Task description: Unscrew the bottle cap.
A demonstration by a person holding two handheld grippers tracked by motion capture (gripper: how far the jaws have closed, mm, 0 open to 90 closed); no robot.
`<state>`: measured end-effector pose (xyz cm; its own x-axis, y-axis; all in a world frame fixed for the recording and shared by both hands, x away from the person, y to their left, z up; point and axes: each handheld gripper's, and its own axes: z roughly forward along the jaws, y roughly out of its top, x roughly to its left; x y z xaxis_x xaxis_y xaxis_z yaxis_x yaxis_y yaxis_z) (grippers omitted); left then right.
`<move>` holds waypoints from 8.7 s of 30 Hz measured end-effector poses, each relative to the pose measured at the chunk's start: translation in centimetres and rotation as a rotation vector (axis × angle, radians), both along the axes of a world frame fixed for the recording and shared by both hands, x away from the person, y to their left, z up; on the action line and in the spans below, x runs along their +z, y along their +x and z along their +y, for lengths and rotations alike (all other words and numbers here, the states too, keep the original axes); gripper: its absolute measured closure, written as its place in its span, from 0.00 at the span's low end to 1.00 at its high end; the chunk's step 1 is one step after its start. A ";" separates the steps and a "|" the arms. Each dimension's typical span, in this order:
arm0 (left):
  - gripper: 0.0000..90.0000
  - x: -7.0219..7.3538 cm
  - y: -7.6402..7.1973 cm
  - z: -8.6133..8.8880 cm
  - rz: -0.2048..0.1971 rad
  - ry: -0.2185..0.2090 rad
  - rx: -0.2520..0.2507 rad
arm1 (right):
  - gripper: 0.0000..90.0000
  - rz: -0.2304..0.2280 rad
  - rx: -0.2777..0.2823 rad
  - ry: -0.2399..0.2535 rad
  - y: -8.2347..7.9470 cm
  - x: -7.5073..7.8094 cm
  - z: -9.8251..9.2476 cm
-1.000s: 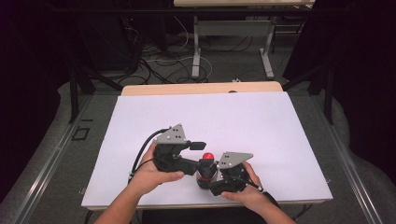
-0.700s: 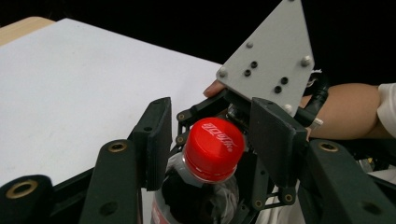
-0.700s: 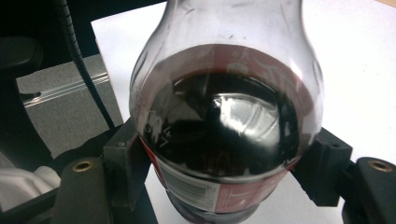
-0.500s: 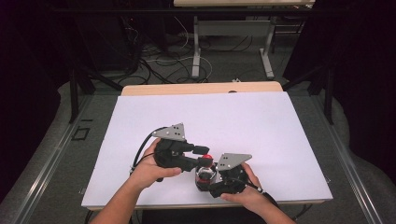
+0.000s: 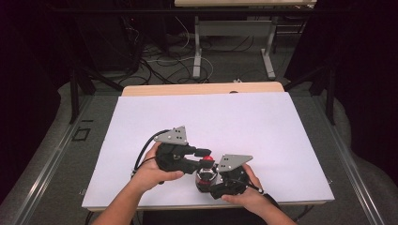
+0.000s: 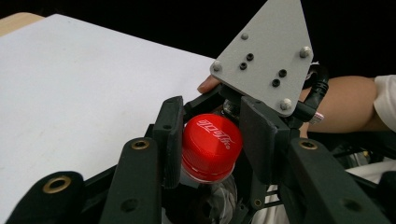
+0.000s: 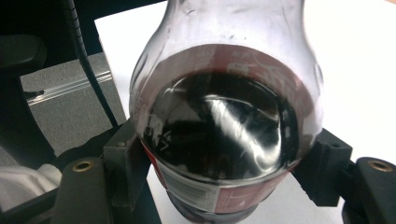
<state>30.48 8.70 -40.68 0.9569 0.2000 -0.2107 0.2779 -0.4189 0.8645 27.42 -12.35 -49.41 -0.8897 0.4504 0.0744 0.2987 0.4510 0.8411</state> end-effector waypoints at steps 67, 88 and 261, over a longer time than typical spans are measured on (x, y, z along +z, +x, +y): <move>0.67 -0.4 1.4 0.7 0.030 -0.037 -0.152 | 0.32 -0.024 0.024 0.004 -0.4 0.1 0.3; 0.68 -0.9 -4.1 -3.3 -0.121 0.009 0.457 | 0.32 -0.024 -0.142 -0.035 0.4 -0.1 -0.4; 0.68 0.0 -2.4 -1.3 -0.157 0.029 0.165 | 0.32 -0.021 -0.072 -0.015 -0.2 0.2 -0.1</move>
<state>28.07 7.43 -40.70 0.9315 0.3599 -0.0537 0.2075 -0.4039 0.8909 27.24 -12.41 -49.18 -0.8564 0.5140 0.0489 0.3130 0.4416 0.8409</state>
